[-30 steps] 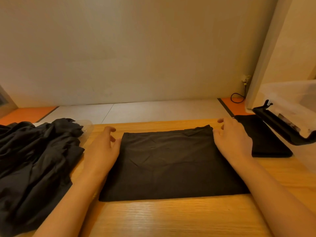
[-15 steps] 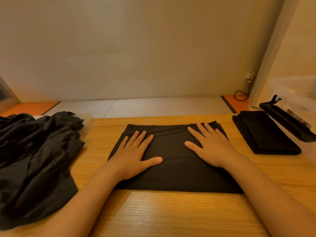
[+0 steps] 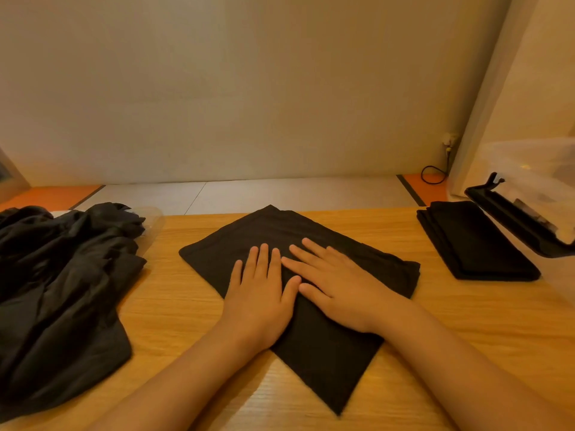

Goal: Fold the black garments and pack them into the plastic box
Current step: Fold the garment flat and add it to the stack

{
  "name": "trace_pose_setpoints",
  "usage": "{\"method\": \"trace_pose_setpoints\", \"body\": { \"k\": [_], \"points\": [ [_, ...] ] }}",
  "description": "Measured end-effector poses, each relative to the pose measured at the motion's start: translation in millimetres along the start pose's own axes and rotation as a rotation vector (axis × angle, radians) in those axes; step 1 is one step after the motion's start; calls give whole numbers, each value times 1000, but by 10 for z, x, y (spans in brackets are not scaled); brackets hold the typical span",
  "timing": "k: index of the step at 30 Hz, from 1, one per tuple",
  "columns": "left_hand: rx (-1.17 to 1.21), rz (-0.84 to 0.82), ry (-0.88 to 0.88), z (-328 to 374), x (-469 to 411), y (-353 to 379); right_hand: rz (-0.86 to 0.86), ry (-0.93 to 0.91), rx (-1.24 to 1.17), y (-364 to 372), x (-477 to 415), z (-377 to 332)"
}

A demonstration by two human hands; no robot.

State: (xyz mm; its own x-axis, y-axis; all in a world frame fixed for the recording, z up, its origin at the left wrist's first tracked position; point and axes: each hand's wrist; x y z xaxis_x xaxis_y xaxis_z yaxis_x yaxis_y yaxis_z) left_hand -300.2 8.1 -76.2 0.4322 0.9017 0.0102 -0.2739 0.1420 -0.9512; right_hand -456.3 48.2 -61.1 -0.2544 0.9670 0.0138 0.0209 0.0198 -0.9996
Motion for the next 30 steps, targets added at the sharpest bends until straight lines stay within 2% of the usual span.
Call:
{"method": "trace_pose_setpoints", "body": {
  "k": [12,16,21,24,25,27,30],
  "points": [
    [-66,-60,145,-123,-125,-92,-56,255,69,80,-11,123],
    [-88,-95,176,-109,-115,-119,-62,361,37,62,98,-44],
    [-134,-211,314,-142,34,-233,-82,558,-13,49,414,-433],
    [-144,-251,295,-156,186,-310,-129,621,-23,35,586,-718],
    [-159,-216,268,-148,245,-331,-149,630,-21,24,635,-786],
    [-152,-41,197,-79,402,-344,-135,636,-10,-20,702,-861],
    [20,135,112,146,706,-250,35,546,60,-46,726,-893]
  ]
}}
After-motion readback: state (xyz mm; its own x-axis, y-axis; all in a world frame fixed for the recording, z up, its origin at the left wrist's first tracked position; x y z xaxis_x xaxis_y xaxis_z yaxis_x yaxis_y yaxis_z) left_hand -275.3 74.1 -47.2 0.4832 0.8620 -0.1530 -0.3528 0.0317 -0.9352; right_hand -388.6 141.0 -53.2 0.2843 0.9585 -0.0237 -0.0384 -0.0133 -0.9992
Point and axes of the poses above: each hand's wrist, its own x-axis away from the middle knuckle, its own y-axis out of the palm, z = x × y, and after that the axes turned 9 degrees about x, right-handed
